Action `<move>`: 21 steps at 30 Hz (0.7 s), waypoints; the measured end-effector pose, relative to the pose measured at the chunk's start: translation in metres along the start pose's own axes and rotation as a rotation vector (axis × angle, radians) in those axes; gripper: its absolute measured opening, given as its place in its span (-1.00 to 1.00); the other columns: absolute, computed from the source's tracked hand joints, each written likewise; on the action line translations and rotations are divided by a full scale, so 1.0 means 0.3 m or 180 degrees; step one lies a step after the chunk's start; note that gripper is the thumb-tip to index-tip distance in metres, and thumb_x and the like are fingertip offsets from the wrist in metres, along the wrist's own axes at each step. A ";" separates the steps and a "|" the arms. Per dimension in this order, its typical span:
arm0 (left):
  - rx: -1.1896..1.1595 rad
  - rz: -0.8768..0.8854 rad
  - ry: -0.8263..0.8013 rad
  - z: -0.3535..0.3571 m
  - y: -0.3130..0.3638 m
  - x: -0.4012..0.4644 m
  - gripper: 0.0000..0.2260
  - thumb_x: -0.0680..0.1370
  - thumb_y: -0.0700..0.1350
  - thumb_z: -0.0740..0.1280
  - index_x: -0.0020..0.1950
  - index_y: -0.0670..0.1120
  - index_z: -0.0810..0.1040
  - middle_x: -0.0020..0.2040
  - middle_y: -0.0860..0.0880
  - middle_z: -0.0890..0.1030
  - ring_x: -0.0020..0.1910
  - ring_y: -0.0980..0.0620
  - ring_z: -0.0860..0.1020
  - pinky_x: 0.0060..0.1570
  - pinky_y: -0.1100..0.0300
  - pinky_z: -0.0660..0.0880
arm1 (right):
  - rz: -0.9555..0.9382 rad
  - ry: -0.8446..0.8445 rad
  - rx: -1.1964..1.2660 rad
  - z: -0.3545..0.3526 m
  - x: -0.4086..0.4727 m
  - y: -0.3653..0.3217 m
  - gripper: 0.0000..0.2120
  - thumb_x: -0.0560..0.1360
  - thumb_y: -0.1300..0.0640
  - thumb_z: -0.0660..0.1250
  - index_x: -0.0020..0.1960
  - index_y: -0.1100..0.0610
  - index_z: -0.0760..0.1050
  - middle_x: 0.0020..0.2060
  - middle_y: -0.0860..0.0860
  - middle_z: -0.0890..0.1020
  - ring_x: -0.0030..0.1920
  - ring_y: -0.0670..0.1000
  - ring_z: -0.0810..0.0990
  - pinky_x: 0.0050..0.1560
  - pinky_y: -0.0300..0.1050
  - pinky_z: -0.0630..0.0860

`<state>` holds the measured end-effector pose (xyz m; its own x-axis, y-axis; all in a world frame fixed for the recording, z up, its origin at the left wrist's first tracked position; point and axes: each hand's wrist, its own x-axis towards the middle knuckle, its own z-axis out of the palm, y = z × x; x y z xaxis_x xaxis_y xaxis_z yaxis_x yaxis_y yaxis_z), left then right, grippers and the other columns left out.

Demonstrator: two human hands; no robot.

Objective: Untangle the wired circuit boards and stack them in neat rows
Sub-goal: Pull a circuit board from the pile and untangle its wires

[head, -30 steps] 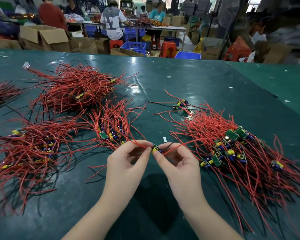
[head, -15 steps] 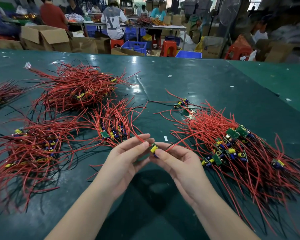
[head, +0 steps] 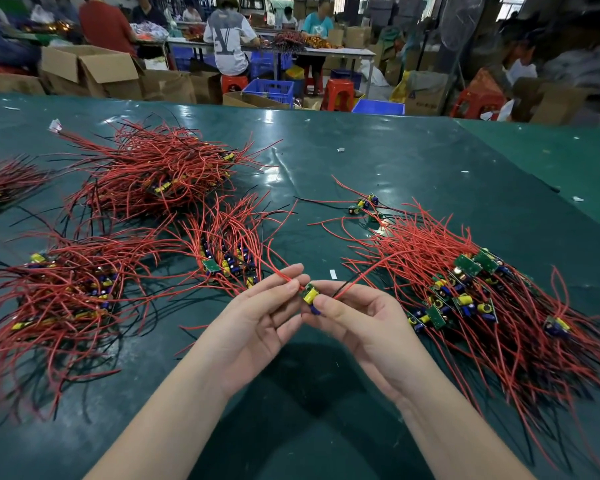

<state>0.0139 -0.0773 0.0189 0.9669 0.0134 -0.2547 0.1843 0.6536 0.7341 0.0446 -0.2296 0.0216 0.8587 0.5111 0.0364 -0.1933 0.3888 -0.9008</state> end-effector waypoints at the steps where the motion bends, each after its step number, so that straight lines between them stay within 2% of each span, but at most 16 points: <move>1: -0.0009 0.0065 -0.0005 0.005 -0.001 0.001 -0.80 0.33 -0.13 0.40 -0.10 0.01 0.74 -0.10 0.03 0.71 -0.24 0.13 0.67 -0.25 0.30 0.60 | -0.0001 0.0012 0.0049 0.000 0.001 -0.002 -0.83 0.32 0.25 0.46 -0.09 0.17 0.71 -0.17 0.11 0.71 -0.13 0.02 0.69 -0.06 -0.18 0.60; 4: -0.0086 0.0252 0.0053 0.008 0.002 0.003 -0.81 0.38 -0.08 0.38 -0.07 0.01 0.74 -0.08 0.02 0.71 -0.16 0.14 0.67 -0.23 0.31 0.58 | 0.0058 0.0055 0.0145 0.000 0.002 -0.007 -0.83 0.31 0.26 0.43 -0.11 0.19 0.71 -0.19 0.13 0.70 -0.16 0.04 0.69 -0.09 -0.19 0.60; 8: -0.0424 0.0560 0.0205 0.000 0.013 0.006 -0.83 0.37 -0.21 0.38 -0.12 -0.08 0.74 -0.10 -0.05 0.71 -0.16 0.09 0.69 -0.23 0.30 0.59 | 0.0214 0.0087 0.0311 0.000 0.002 -0.008 -0.83 0.28 0.25 0.46 -0.12 0.22 0.70 -0.21 0.13 0.69 -0.17 0.05 0.68 -0.12 -0.20 0.60; 16: 0.0076 0.0974 0.0456 -0.005 0.006 -0.002 -0.85 0.34 -0.23 0.38 -0.21 -0.07 0.73 -0.14 -0.10 0.71 -0.20 0.04 0.69 -0.25 0.30 0.58 | 0.0357 -0.0097 0.0169 -0.004 -0.001 0.004 -0.76 0.26 0.21 0.52 -0.08 0.23 0.70 -0.17 0.14 0.71 -0.14 0.06 0.69 -0.08 -0.17 0.60; 18: 0.0064 0.1003 0.0440 -0.002 0.006 -0.002 -0.86 0.35 -0.22 0.38 -0.19 -0.09 0.72 -0.13 -0.10 0.71 -0.19 0.03 0.69 -0.24 0.29 0.58 | 0.0384 -0.0101 0.0177 -0.007 0.002 0.002 -0.79 0.28 0.23 0.51 -0.09 0.22 0.70 -0.17 0.13 0.71 -0.14 0.06 0.69 -0.08 -0.18 0.60; 21: -0.0052 0.1009 0.0410 0.003 0.005 -0.001 -0.82 0.38 -0.19 0.38 -0.05 -0.15 0.67 -0.10 -0.12 0.71 -0.15 0.03 0.69 -0.22 0.29 0.58 | 0.0436 -0.0098 0.0258 -0.009 0.003 -0.003 -0.80 0.29 0.24 0.49 -0.09 0.22 0.70 -0.18 0.13 0.70 -0.15 0.06 0.69 -0.10 -0.19 0.60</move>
<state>0.0141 -0.0771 0.0207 0.9452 0.3126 -0.0936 -0.1258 0.6136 0.7795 0.0469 -0.2316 0.0211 0.8070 0.5864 -0.0699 -0.3462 0.3738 -0.8605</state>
